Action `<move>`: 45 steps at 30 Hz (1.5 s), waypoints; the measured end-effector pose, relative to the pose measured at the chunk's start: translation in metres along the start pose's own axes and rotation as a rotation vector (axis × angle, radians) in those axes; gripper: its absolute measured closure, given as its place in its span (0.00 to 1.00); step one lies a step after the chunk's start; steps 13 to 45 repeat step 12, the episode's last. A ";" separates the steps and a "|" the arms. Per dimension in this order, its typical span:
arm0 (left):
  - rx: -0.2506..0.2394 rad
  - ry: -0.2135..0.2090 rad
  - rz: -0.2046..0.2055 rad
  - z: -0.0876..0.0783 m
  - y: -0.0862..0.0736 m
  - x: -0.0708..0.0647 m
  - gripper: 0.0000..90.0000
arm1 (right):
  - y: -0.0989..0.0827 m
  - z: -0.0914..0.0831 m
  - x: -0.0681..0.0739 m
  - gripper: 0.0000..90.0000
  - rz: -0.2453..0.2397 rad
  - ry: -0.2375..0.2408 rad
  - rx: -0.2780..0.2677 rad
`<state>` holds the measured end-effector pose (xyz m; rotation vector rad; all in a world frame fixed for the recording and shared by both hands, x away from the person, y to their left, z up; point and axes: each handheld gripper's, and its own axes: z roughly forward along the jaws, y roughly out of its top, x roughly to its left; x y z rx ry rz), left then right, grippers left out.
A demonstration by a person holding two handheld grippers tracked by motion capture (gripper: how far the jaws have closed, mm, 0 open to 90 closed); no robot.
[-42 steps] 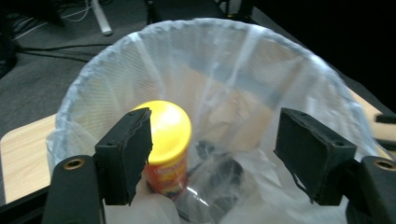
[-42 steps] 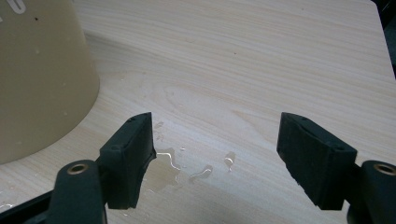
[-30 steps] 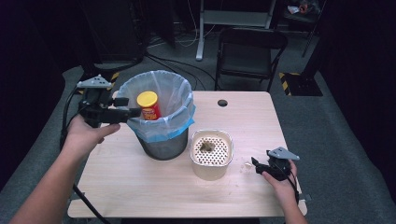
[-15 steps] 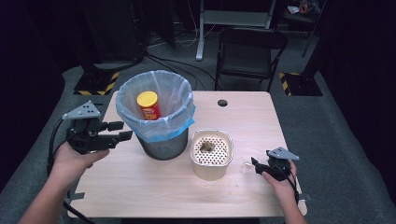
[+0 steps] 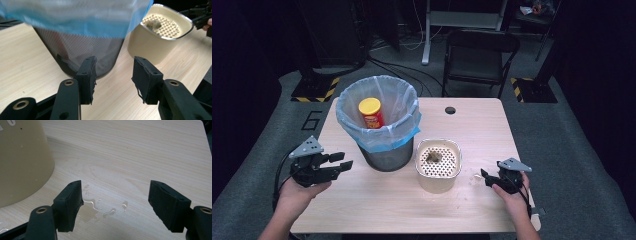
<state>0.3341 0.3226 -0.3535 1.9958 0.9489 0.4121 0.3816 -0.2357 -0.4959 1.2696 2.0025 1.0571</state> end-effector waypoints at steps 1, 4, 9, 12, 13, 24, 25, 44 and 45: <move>-0.003 0.006 -0.004 0.003 -0.004 0.001 0.59 | 0.000 0.000 0.000 0.30 0.004 0.000 0.002; -0.013 0.002 -0.005 0.011 -0.017 0.005 0.59 | 0.000 0.000 0.001 0.30 0.007 0.002 0.002; -0.022 0.023 -0.029 0.028 -0.040 0.015 0.57 | -0.001 0.000 0.000 0.30 0.005 -0.004 0.006; -0.018 0.039 -0.053 0.040 -0.057 0.025 0.50 | -0.002 0.000 -0.001 0.30 0.004 -0.008 0.007; -0.018 0.039 -0.053 0.040 -0.057 0.025 0.50 | -0.002 0.000 -0.001 0.30 0.004 -0.008 0.007; -0.018 0.039 -0.053 0.040 -0.057 0.025 0.50 | -0.002 0.000 -0.001 0.30 0.004 -0.008 0.007; -0.018 0.039 -0.053 0.040 -0.057 0.025 0.50 | -0.002 0.000 -0.001 0.30 0.004 -0.008 0.007; -0.018 0.039 -0.053 0.040 -0.057 0.025 0.50 | -0.002 0.000 -0.001 0.30 0.004 -0.008 0.007; -0.018 0.039 -0.053 0.040 -0.057 0.025 0.50 | -0.002 0.000 -0.001 0.30 0.004 -0.008 0.007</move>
